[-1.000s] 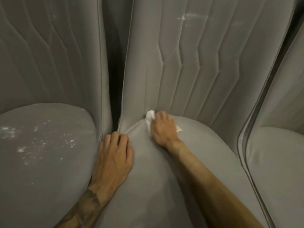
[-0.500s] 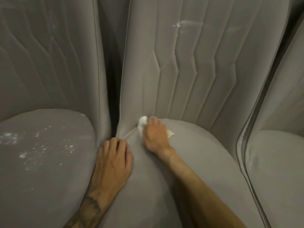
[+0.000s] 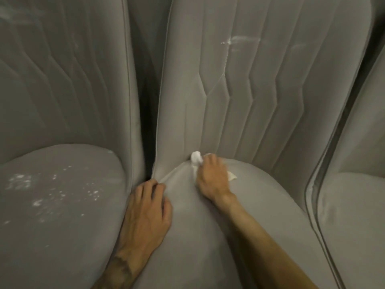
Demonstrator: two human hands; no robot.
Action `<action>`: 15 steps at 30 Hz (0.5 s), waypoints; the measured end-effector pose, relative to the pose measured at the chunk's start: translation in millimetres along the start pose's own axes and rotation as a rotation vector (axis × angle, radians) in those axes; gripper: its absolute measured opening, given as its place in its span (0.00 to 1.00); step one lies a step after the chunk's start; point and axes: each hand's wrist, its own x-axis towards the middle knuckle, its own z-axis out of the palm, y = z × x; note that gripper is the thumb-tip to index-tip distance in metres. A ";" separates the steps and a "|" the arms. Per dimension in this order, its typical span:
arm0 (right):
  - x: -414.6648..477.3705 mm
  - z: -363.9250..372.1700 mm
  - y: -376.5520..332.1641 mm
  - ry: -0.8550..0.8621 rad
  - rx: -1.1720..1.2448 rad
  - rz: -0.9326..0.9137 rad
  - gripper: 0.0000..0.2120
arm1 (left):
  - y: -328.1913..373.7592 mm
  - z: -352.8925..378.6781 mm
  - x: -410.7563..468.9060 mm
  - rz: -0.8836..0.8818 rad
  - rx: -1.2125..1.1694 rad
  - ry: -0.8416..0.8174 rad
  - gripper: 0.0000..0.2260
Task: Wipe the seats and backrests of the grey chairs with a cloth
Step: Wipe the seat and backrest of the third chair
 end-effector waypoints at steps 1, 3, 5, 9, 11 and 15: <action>-0.3 6.8 -22.9 0.003 0.044 -0.049 0.16 | 0.2 0.0 -0.4 -0.003 -0.009 0.001 0.16; -9.7 13.3 -41.9 0.010 0.084 -0.117 0.16 | -1.0 1.0 0.6 0.000 -0.021 0.007 0.17; -16.2 5.6 -21.1 0.001 0.059 -0.235 0.15 | -3.5 1.8 -0.2 0.013 -0.038 0.026 0.17; -9.3 -14.2 58.1 0.061 -0.014 -0.031 0.15 | -5.4 1.5 -0.6 0.048 -0.048 0.048 0.16; -17.0 -20.2 73.6 0.120 -0.019 0.166 0.15 | -4.8 1.6 0.1 0.046 -0.042 0.052 0.16; -12.0 -11.4 23.7 0.092 0.087 0.048 0.15 | -2.1 0.2 10.5 0.071 -0.028 0.063 0.16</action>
